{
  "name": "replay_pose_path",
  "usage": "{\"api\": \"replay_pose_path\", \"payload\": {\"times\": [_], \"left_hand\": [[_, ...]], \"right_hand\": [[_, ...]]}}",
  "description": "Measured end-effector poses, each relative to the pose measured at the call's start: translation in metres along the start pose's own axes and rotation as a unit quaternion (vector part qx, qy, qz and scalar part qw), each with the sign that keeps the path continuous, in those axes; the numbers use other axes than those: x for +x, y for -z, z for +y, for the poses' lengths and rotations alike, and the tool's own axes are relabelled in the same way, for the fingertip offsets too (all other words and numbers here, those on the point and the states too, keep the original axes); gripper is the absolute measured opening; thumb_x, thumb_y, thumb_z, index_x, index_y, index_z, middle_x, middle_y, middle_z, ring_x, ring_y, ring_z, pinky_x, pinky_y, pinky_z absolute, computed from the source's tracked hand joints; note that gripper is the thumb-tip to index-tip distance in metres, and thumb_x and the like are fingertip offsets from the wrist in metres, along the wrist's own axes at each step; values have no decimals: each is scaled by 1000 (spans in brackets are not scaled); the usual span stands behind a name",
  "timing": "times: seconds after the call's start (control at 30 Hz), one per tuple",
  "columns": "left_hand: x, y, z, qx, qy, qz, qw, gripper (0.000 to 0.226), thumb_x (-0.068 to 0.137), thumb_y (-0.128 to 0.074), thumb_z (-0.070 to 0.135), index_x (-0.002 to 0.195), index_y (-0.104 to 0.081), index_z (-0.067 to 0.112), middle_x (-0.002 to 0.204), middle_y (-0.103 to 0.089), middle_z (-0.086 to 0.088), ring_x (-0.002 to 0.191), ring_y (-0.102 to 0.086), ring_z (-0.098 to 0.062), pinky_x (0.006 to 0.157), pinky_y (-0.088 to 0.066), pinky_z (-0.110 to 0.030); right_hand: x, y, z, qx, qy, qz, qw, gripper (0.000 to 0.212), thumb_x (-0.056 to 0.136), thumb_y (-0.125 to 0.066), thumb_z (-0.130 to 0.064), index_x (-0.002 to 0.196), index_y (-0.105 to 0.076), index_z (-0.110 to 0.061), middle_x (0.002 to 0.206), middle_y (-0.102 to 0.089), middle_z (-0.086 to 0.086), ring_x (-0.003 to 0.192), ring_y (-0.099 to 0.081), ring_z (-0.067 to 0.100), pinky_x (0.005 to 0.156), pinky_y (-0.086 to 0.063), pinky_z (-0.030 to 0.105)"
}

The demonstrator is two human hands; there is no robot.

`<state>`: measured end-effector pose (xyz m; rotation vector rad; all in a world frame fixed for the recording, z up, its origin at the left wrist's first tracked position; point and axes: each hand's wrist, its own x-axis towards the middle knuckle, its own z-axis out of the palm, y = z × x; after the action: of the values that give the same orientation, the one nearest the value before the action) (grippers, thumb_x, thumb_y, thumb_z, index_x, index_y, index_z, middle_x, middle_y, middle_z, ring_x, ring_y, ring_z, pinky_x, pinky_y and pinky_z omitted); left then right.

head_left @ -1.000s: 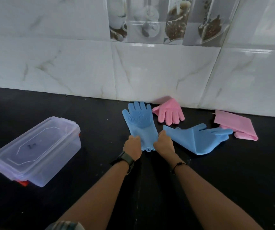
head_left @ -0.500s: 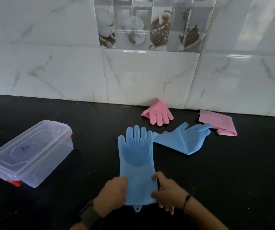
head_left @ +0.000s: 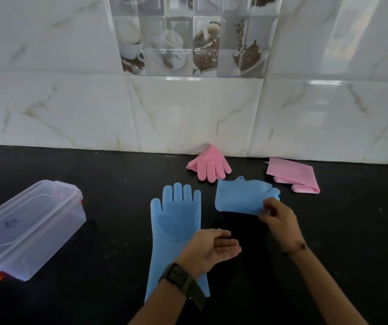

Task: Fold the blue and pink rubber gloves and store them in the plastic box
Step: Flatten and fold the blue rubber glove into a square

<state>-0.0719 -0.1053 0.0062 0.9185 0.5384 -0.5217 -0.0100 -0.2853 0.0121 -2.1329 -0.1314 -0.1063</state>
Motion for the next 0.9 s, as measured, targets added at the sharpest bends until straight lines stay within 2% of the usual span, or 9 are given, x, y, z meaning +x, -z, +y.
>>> {"api": "replay_pose_path", "payload": {"times": [0.1, 0.23, 0.3, 0.4, 0.47, 0.53, 0.63, 0.77, 0.9], "left_hand": [[23, -13, -12, -183, 34, 6, 982, 32, 101, -33, 19, 113, -48, -7, 98, -56, -32, 105, -57, -45, 79, -50, -50], [44, -23, -28, -35, 38, 15, 999, 47, 96, -41, 42, 117, -56, 2, 109, -66, -23, 95, -65, -35, 70, -55, -44], [49, -27, -33, 110, 4, 20, 994, 36, 89, -58, 31, 116, -58, 8, 112, -68, -17, 98, -67, -31, 78, -58, -43], [52, -35, -38, 227, -55, 26, 972, 45, 80, -65, 10, 124, -53, 11, 120, -65, -12, 106, -64, -29, 94, -53, -48], [50, -41, -37, 231, -86, 17, 969, 52, 80, -62, 1, 128, -48, 9, 124, -61, -14, 111, -61, -30, 99, -50, -49], [47, -43, -34, 242, -120, -2, 963, 54, 81, -57, -6, 131, -43, 8, 126, -58, -16, 112, -60, -31, 97, -51, -49], [37, -36, -23, 254, -174, -21, 951, 54, 81, -47, -13, 130, -39, 8, 123, -56, -13, 107, -60, -25, 85, -56, -38], [12, -4, 1, 246, -242, -19, 938, 46, 86, -47, -8, 120, -46, 22, 110, -62, 0, 96, -64, -14, 69, -58, -20], [-16, 45, 33, 198, -305, 33, 931, 43, 89, -50, -7, 113, -53, 28, 102, -68, 7, 90, -67, -8, 77, -59, -21]], "right_hand": [[-46, 41, 24, 108, 6, -69, 992, 32, 79, -56, 15, 81, -66, -15, 91, -67, 2, 84, -66, 9, 72, -55, 20], [-75, 67, 51, -14, -51, -205, 977, 50, 74, -46, 23, 51, -59, -19, 99, -60, -1, 99, -59, 8, 82, -48, 14], [-78, 64, 59, -50, -80, -176, 980, 37, 81, -52, 11, 60, -62, -18, 102, -59, -4, 100, -58, 7, 79, -48, 15], [-67, 49, 62, -14, -172, -44, 984, 13, 88, -57, -9, 95, -63, -18, 106, -60, 1, 88, -61, 9, 71, -51, 17], [-50, 39, 56, 77, -271, -39, 959, 29, 89, -57, -19, 116, -55, -9, 106, -62, 9, 74, -65, 15, 61, -55, 24], [-31, 30, 46, 138, -305, -77, 939, 35, 90, -57, -22, 118, -52, 0, 90, -64, 12, 49, -60, 14, 43, -50, 23], [-8, 14, 23, 155, -309, -99, 933, 28, 90, -54, -14, 113, -55, 2, 74, -61, 12, 46, -51, 15, 41, -46, 25], [6, -14, -13, 260, -237, -80, 933, 26, 84, -48, -1, 103, -64, -9, 90, -71, 13, 78, -66, 26, 69, -57, 39], [8, -52, -52, 404, -147, -107, 896, 33, 83, -47, 1, 91, -69, -23, 83, -77, 1, 74, -74, 18, 56, -59, 29]]}}
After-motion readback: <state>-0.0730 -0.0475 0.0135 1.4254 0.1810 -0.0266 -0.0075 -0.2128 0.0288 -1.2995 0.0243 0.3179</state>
